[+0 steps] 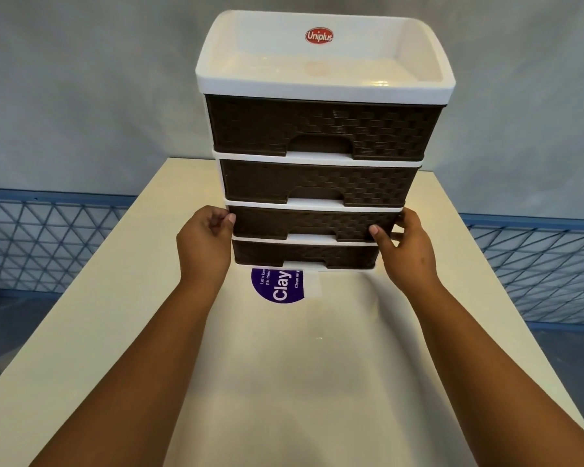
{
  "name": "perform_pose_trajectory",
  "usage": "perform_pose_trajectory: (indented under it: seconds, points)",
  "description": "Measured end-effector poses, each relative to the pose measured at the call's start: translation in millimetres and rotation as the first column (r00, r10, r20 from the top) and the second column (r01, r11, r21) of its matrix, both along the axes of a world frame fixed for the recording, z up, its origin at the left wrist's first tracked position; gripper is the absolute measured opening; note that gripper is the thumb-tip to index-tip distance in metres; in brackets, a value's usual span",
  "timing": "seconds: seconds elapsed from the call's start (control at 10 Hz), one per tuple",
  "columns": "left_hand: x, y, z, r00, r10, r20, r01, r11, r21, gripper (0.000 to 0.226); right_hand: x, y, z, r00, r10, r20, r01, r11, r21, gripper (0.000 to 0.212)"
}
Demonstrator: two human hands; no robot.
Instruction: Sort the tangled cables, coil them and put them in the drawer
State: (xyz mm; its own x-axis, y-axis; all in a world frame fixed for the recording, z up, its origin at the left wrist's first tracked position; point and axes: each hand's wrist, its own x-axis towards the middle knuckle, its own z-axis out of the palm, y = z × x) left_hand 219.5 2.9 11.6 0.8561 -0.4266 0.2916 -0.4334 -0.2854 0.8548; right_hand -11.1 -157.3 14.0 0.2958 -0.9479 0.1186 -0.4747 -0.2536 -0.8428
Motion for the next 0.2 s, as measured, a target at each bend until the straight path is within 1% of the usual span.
perform_pose_trajectory:
  seconds: [0.1,0.2]
  points:
    - [-2.0,-1.1,2.5,1.0,-0.007,-0.013,0.007,1.0,-0.006,0.015,-0.7,1.4,5.8,0.999,0.007,-0.034,-0.006,0.999,0.037,0.056]
    - [-4.7,3.9,19.2,0.997,0.05,0.054,-0.05,0.999,0.002,0.018,-1.5,5.3,17.4,0.998,-0.022,-0.062,0.028,0.996,0.084,0.062]
